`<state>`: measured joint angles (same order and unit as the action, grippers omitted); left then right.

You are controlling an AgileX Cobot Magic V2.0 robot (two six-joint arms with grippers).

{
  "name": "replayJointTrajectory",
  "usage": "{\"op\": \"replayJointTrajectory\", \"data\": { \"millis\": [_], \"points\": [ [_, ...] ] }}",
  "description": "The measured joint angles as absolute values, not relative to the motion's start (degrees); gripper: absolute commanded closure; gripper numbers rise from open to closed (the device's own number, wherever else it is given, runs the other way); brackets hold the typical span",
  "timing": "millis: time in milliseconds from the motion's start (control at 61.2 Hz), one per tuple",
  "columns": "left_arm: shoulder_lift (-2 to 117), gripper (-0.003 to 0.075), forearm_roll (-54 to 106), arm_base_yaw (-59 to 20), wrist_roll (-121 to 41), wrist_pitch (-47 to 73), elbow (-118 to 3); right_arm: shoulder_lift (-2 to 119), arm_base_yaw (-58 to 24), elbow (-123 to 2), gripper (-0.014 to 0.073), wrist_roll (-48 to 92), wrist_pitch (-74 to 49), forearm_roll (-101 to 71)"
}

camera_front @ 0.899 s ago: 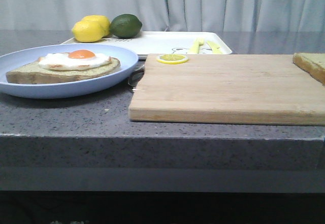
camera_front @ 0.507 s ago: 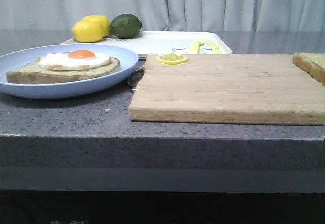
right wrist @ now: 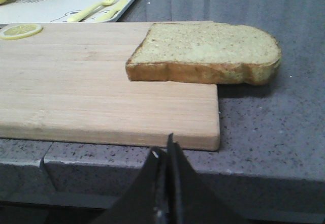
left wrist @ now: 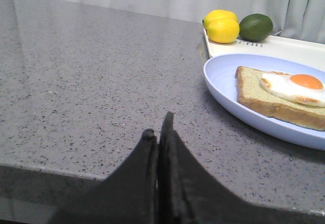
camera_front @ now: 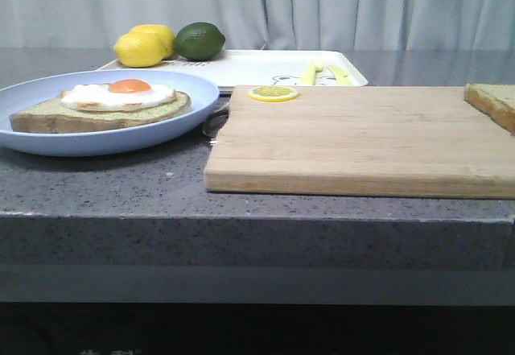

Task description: Place bread and move sandwich to tray

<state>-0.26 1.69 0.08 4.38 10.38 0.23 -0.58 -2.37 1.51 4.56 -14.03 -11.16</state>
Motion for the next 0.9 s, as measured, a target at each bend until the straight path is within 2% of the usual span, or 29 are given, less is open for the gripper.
{"op": "replayJointTrajectory", "data": {
  "millis": [899],
  "points": [
    [-0.26, 0.0739, 1.69, 0.08, 4.38, 7.73, 0.23, -0.58, -2.37, 1.51, 0.0679, 4.56, -10.99, -12.01]
  ]
}}
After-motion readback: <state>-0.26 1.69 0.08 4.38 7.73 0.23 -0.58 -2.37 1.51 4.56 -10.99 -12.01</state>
